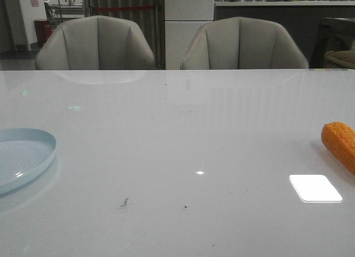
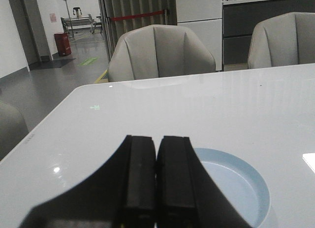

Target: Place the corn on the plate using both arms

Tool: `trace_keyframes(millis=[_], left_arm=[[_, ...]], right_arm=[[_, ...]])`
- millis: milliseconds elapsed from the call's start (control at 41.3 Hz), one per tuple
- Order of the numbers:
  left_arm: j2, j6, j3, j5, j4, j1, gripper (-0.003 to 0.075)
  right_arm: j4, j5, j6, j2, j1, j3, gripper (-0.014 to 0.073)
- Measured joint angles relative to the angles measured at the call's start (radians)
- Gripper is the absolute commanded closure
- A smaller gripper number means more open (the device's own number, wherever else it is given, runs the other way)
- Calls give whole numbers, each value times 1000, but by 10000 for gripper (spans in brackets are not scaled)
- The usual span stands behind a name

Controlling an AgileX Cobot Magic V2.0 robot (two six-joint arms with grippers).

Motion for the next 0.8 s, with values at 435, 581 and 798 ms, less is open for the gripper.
trace_keyframes(millis=[435,581,798], left_arm=[[0,0,0,-49,-1,0,624],[0,0,0,-68,-1,0,624],[0,0,0,-345,-1,0,624]], right_arm=[[0,0,0,0,0,0,525],[0,0,0,0,0,0,525],[0,-86,0,0,0,0,525]])
